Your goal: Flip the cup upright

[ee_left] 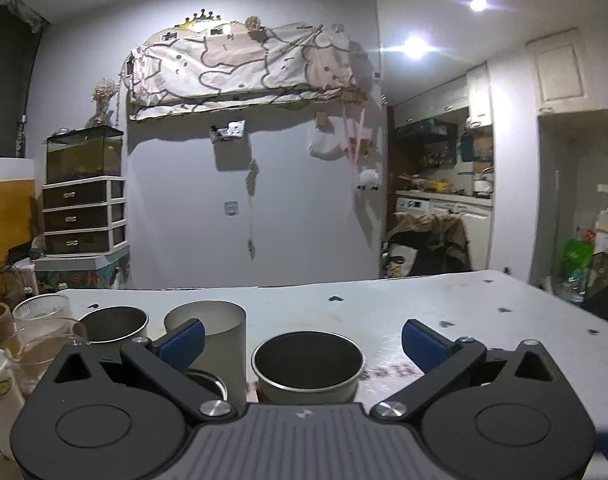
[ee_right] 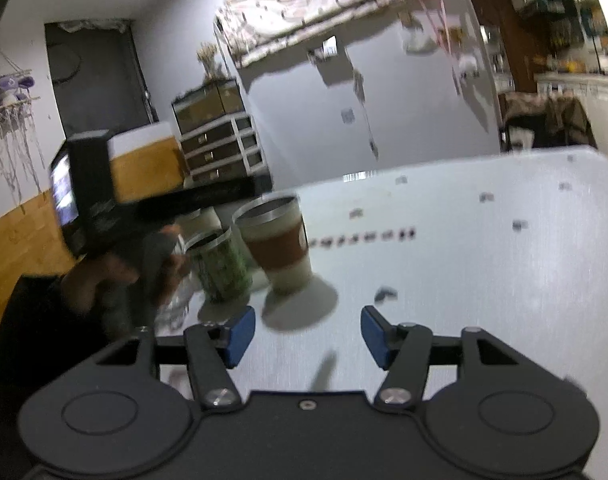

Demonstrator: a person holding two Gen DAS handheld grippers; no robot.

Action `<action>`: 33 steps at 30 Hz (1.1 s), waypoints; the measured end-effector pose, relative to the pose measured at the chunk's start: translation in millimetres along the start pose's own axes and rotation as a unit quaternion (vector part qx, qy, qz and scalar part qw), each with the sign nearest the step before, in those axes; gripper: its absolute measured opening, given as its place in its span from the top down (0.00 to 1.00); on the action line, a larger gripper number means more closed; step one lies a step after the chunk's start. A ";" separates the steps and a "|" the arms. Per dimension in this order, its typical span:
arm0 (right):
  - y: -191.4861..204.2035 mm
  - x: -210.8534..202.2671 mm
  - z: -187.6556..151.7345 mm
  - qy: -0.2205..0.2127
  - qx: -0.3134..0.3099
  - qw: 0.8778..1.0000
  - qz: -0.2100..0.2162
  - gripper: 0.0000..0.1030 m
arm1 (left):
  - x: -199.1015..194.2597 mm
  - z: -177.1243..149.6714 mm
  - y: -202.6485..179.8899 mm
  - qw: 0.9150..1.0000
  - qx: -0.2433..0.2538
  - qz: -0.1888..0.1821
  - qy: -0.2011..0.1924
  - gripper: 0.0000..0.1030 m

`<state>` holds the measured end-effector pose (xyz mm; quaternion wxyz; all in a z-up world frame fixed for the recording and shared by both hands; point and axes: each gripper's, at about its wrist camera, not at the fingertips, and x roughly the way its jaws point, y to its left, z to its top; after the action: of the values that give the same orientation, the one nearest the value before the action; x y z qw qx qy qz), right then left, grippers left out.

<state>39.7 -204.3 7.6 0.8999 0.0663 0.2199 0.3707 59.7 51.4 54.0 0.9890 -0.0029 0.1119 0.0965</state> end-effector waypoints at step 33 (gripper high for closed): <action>27.8 11.0 -37.8 -0.069 -0.105 0.984 -0.124 0.00 | -104.2 -76.3 25.5 0.999 -0.008 0.036 0.033 0.00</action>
<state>12.0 -178.4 -22.2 0.9540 -0.0306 0.1233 0.2716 -61.7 54.5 3.1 0.9807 -0.0097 0.1434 0.1325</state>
